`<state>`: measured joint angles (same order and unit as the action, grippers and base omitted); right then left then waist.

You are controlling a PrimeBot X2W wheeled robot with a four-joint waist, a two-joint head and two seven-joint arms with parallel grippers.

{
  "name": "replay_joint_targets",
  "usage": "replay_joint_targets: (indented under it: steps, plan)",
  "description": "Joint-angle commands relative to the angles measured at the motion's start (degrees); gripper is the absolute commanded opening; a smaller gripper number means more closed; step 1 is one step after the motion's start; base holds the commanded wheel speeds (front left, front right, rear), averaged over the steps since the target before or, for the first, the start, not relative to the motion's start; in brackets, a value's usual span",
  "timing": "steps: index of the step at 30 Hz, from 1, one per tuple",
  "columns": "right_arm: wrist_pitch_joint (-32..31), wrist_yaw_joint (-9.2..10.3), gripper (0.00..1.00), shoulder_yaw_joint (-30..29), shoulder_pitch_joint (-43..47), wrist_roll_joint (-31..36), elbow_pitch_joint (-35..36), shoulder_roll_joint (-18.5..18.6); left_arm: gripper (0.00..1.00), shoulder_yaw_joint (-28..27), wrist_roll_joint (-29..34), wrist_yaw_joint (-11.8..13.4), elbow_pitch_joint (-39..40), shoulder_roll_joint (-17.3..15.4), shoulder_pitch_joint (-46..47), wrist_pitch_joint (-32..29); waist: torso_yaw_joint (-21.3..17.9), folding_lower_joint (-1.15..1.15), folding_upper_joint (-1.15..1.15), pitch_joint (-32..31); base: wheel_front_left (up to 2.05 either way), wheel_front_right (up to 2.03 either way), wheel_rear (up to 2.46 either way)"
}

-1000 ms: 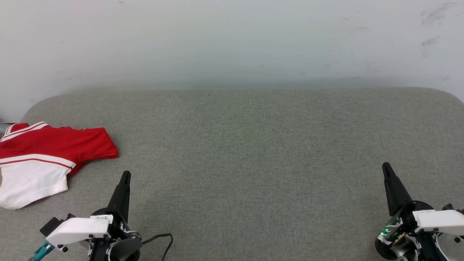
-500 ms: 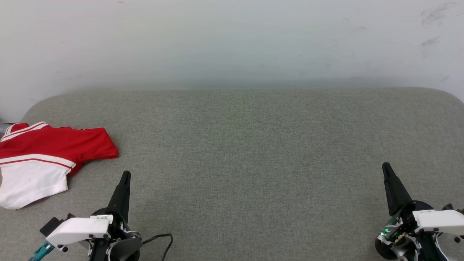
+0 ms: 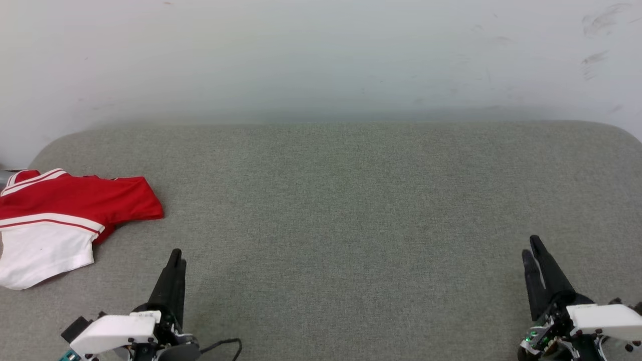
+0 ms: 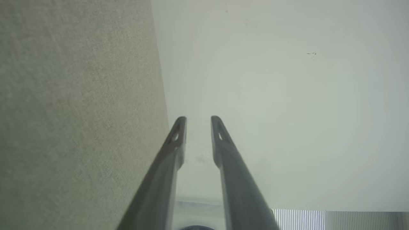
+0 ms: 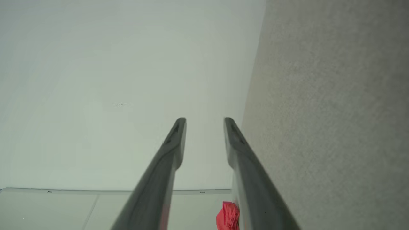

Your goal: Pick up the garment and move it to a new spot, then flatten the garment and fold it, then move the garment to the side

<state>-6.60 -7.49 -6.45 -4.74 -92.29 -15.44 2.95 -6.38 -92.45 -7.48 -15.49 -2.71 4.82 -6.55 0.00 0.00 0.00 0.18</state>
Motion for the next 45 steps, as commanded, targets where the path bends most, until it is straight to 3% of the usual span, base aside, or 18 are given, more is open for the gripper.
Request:
replay_joint_targets:
  steps: [1,12,18,26,35,45]
  plan:
    - [0.03,0.0,1.0,0.03,0.37,0.02,-0.35,-0.01,1.0,0.05,0.02,0.0,-0.39,0.04,-0.38,0.03,0.0,0.0,0.0,0.0,0.0,0.0,0.0]
    - [3.25,0.0,1.0,1.79,0.48,3.9,0.37,-0.02,1.0,0.47,2.95,0.0,0.99,0.0,-1.31,3.25,-0.1,0.0,0.0,0.1,0.0,0.0,0.0]
    - [4.83,0.0,1.0,0.81,0.31,9.47,-0.05,-0.02,1.0,-1.2,6.98,0.0,0.3,-0.02,-1.49,4.83,-0.15,0.0,0.0,0.11,0.0,0.0,0.0]
    - [6.55,0.0,1.0,0.48,-0.27,19.72,1.7,-0.03,1.0,-3.36,13.42,0.0,2.34,-0.05,-1.76,6.55,-0.09,0.0,0.0,0.24,0.0,0.0,0.0]
    - [8.83,0.0,1.0,1.82,-0.89,38.62,8.37,-0.03,1.0,-4.95,22.46,0.49,6.58,-0.09,-1.7,8.79,0.02,0.0,0.0,0.74,0.0,0.0,0.0]
    - [10.64,0.0,1.0,3.78,-0.98,51.64,12.29,-0.04,1.0,-3.97,32.86,0.42,12.74,-0.12,-2.33,10.61,0.01,0.0,0.0,1.22,0.0,0.0,0.0]
